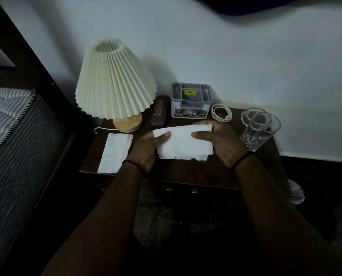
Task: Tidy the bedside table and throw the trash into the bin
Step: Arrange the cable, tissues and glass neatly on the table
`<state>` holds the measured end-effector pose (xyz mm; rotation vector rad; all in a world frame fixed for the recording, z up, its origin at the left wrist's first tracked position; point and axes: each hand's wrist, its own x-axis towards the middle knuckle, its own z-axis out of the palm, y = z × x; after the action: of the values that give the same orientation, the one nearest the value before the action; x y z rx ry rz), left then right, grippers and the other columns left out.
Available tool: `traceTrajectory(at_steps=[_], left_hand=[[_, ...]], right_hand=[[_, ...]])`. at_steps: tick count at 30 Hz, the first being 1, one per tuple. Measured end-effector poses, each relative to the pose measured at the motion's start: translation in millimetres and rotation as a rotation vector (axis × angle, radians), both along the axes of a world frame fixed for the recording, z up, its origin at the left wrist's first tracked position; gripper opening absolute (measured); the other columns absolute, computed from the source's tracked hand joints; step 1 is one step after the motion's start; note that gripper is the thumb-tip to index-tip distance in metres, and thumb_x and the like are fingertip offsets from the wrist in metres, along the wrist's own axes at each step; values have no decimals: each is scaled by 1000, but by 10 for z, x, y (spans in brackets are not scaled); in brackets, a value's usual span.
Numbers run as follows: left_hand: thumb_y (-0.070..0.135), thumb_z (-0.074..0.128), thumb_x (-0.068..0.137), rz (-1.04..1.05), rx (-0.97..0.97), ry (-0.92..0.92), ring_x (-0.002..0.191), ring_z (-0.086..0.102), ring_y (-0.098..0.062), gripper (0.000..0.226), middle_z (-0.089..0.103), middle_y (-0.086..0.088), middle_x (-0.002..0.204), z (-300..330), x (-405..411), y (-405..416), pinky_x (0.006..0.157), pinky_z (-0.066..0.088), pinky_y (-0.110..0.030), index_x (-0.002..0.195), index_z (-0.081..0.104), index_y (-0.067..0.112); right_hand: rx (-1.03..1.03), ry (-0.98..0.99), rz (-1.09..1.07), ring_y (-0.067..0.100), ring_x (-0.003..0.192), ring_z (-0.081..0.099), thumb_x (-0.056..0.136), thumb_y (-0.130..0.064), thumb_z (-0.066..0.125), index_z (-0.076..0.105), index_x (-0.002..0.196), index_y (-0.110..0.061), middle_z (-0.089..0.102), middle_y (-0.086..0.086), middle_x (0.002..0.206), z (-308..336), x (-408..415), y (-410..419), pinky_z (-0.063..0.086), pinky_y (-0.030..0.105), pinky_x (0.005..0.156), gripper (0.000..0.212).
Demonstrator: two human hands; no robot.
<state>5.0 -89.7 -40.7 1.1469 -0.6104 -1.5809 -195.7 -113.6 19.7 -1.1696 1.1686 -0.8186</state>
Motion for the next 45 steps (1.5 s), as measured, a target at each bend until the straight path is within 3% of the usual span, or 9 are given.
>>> traceTrajectory(at_steps=[4, 11, 14, 20, 24, 28, 34, 41, 45], left_hand=[[11, 68, 87, 80, 17, 20, 114, 63, -38, 36, 68, -21, 119, -38, 12, -30, 99, 49, -52, 121, 64, 0], [20, 77, 81, 120, 34, -117, 98, 69, -34, 27, 73, -15, 104, -52, 15, -44, 85, 57, -47, 100, 71, 3], [24, 76, 83, 159, 53, -239, 69, 62, -20, 18, 68, -9, 79, -38, -7, -59, 61, 54, -31, 88, 69, 8], [19, 71, 87, 131, 66, -331, 61, 57, -15, 12, 64, -7, 75, -109, -90, -41, 53, 49, -28, 83, 67, 9], [18, 71, 87, 144, 81, -305, 57, 56, -15, 12, 64, -7, 73, -173, -82, -193, 50, 48, -28, 79, 65, 11], [17, 70, 88, 172, 74, -277, 56, 56, -16, 11, 64, -8, 73, -113, -106, -168, 51, 49, -27, 83, 65, 8], [18, 69, 88, 174, 90, -250, 59, 57, -17, 11, 64, -9, 74, -123, -99, -186, 53, 50, -29, 84, 66, 8], [19, 69, 89, 179, 108, -262, 61, 58, -18, 11, 65, -10, 76, -136, -89, -212, 52, 51, -29, 85, 67, 8], [19, 68, 89, 180, 111, -248, 61, 58, -18, 12, 65, -10, 76, -112, -99, -206, 54, 50, -30, 85, 66, 8]], right_hand=[[164, -49, -42, 22, 80, 72, 84, -6, 70, 65, 117, -5, 73, 11, 101, -60, 26, 41, 60, 32, 58, 33], [37, 133, -109, 25, 72, 69, 86, 0, 67, 61, 119, 3, 68, 19, 108, 100, 49, 9, 59, 32, 50, 34], [-110, 270, -267, 25, 71, 69, 83, -2, 68, 66, 107, -4, 68, 17, 108, 270, 38, -87, 60, 36, 52, 24], [-510, 808, -440, 34, 94, 69, 68, -27, 56, 72, 98, -11, 73, 11, 102, 766, -45, -687, 56, 42, 87, 37], [-538, 918, -443, 38, 80, 71, 62, -16, 50, 54, 59, -17, 73, 14, 81, 881, 30, -1166, 60, 43, 74, 6], [-536, 1037, -440, 37, 85, 68, 71, -10, 54, 58, 67, -7, 72, 17, 85, 916, 51, -1306, 56, 32, 75, 6], [-560, 1087, -439, 37, 103, 62, 80, -12, 52, 67, 88, -9, 69, 16, 104, 687, 124, -1450, 48, 32, 80, 18], [-593, 1076, -458, 39, 92, 61, 76, -9, 50, 35, 57, -12, 63, 16, 80, 677, 168, -1593, 35, 28, 65, 24], [-576, 1048, -456, 38, 93, 63, 76, -9, 52, 38, 59, -12, 65, 20, 88, 663, 197, -1581, 38, 27, 66, 22]])
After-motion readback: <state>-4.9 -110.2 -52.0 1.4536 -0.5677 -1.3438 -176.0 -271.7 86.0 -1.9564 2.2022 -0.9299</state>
